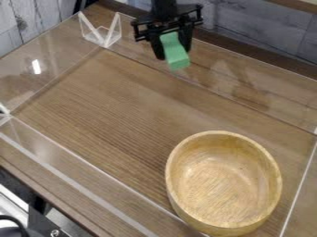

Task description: Move green object from inside the wooden bowl to the table next to it

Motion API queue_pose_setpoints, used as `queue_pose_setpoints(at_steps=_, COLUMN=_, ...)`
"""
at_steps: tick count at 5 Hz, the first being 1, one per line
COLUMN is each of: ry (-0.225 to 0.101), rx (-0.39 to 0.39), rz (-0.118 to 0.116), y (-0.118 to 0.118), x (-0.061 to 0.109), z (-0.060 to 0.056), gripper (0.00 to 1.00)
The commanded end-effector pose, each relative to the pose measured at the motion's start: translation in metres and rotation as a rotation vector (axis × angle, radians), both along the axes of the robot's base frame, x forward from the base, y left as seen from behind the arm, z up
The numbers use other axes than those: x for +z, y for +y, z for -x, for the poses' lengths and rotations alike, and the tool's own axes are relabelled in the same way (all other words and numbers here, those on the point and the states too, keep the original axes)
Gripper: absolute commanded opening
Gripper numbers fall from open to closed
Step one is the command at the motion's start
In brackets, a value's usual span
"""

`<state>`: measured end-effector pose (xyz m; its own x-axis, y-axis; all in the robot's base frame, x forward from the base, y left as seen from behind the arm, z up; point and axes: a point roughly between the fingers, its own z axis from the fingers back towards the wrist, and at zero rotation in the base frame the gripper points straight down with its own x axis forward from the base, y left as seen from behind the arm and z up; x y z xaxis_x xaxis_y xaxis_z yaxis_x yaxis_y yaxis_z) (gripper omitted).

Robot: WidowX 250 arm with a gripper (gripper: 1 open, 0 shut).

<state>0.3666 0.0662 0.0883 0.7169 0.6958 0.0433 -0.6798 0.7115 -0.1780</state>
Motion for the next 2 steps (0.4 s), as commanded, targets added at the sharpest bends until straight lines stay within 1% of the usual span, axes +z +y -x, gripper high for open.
queue_pose_setpoints(at_steps=1, ry=-0.079, rx=-0.043, rz=-0.031, y=0.021, x=0.01, z=-0.01, gripper=0.0)
queue_pose_setpoints(at_steps=2, ry=-0.078, rx=-0.08, rz=-0.035, y=0.027, x=-0.006, z=-0.009, gripper=0.0)
